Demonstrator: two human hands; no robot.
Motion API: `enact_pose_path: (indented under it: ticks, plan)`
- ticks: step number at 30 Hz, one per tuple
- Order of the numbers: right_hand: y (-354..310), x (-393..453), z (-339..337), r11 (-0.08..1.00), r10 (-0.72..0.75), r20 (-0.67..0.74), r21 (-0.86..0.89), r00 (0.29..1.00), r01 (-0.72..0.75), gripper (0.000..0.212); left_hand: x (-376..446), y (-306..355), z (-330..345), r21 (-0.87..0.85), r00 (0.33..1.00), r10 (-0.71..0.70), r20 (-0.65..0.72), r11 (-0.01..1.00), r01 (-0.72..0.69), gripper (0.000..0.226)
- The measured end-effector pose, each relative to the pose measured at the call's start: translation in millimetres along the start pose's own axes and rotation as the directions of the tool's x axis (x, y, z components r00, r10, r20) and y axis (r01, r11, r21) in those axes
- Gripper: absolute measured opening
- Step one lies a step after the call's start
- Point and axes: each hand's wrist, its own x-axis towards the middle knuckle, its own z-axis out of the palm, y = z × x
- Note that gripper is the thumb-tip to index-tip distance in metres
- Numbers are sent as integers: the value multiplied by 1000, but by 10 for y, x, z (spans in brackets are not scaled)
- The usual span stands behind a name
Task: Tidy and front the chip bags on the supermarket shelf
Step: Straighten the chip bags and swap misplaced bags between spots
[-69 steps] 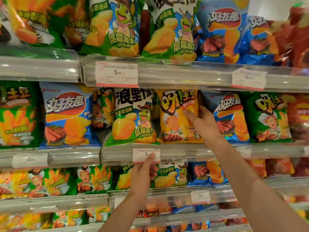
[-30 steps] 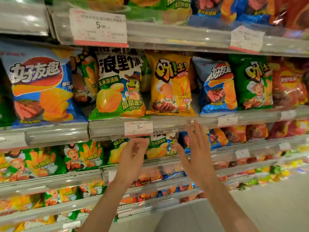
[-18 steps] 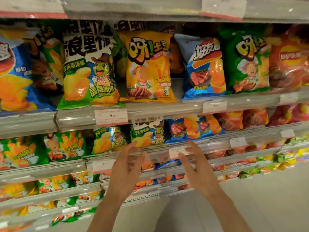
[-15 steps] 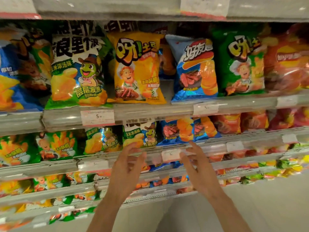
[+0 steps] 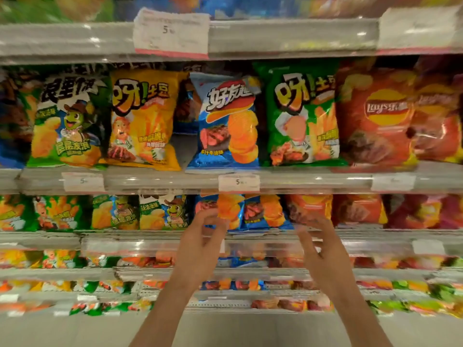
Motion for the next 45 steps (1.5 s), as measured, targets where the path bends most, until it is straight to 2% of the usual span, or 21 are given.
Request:
enact_pose_path:
  ticks: [7, 10, 12, 17, 22, 28, 39, 42, 45]
  plan:
    - [-196, 182, -139, 983, -174, -125, -84, 977, 165, 56, 213, 147, 251, -174, 997, -64, -34, 983, 57, 10]
    - [-388, 320, -119, 946, -312, -176, -145, 933, 289, 41, 325, 218, 368, -265, 986, -160, -39, 953, 145, 26]
    - [-573, 434, -57, 912, -401, -170, -167, 900, 375, 40, 381, 273, 428, -323, 979, -197, -53, 931, 170, 34]
    - [-988, 689, 210, 793, -579, -137, -322, 804, 516, 27, 445, 358, 456, -390, 970, -221, -97, 906, 167, 33]
    - [-1045, 836, 282, 795, -566, -172, -370, 806, 480, 24, 474, 359, 431, -390, 967, -225, -120, 906, 163, 43]
    - [-1035, 854, 275, 798, -570, -184, -359, 801, 485, 26, 515, 399, 424, -445, 958, -274, -81, 871, 211, 42]
    - [-1081, 796, 217, 792, -582, -165, -335, 796, 510, 21, 489, 528, 410, -439, 968, -244, -61, 877, 194, 39]
    - [-1218, 799, 123, 778, -620, -191, -273, 761, 566, 14, 504, 510, 416, -431, 968, -241, -66, 882, 190, 41]
    - [-1477, 872, 93, 712, -702, -223, -229, 676, 663, 11, 517, 489, 411, -410, 971, -232, -56, 892, 190, 41]
